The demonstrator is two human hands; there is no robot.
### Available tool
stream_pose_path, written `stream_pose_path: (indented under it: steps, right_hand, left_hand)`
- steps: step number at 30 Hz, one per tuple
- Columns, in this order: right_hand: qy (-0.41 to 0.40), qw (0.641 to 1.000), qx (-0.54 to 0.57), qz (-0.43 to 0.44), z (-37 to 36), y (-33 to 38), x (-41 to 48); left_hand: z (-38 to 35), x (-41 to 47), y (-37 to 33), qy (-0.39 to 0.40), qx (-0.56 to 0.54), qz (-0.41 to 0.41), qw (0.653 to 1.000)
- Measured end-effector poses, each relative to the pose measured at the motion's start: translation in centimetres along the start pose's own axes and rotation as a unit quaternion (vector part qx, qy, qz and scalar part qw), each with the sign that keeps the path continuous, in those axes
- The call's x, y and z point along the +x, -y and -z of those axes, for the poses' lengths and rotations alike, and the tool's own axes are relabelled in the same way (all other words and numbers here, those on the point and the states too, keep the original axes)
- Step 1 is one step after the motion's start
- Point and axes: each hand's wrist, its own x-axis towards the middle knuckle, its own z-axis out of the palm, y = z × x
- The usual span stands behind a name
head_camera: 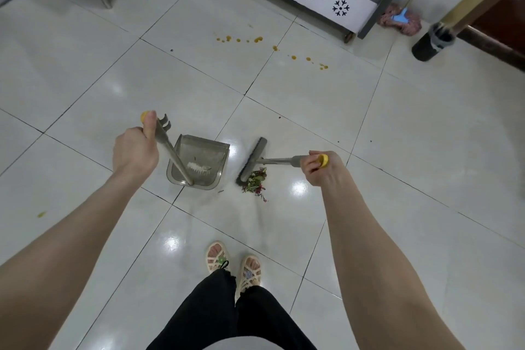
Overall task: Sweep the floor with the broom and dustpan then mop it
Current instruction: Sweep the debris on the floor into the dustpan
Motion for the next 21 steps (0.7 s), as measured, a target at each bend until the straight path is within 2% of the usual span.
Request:
stream_pose_path:
  steps: [4, 8, 13, 21]
  right_hand:
    - [0.013, 1.0, -0.023, -0.017, 0.6, -0.7, -0.3]
    - [0.038, 0.998, -0.03, -0.038, 0.9, -2.1, 0.3]
    - [0.05, 0.995, -0.058, -0.064, 0.9, -3.9, 0.9]
    - [0.001, 0.982, -0.163, -0.096, 2.1, -4.5, 1.6]
  left_hand:
    - [0.2, -1.1, 0.6, -0.004, -0.01, 0.009, 1.0]
    - [1.0, -2.3, 0.1, -0.017, -0.063, 0.05, 0.997]
    - [1.4, -3.6, 0.5, -0.033, -0.054, 0.048, 0.997]
    - [0.6, -5.4, 0.9, -0.035, -0.056, 0.049, 0.997]
